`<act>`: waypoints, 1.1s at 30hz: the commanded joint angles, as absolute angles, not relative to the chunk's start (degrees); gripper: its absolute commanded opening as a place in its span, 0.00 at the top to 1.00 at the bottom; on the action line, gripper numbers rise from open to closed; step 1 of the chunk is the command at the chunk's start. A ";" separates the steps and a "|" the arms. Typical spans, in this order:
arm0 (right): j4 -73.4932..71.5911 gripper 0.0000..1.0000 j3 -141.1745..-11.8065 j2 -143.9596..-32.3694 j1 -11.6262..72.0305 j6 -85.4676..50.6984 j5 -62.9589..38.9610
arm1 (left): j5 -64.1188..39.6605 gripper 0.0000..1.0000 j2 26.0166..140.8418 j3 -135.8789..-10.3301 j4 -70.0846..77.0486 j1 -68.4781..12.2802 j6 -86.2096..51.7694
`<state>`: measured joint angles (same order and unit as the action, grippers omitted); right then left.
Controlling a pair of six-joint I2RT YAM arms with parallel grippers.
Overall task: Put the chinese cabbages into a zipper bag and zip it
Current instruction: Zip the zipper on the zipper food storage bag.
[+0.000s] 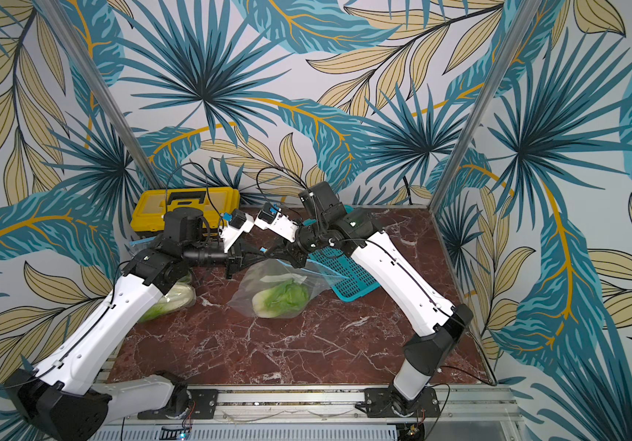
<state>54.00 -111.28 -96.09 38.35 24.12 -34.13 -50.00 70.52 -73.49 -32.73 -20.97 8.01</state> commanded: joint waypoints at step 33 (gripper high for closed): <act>47.83 1.00 -78.18 -82.01 25.23 20.83 -23.78 | -44.95 1.00 60.87 -77.21 -37.05 -12.16 3.37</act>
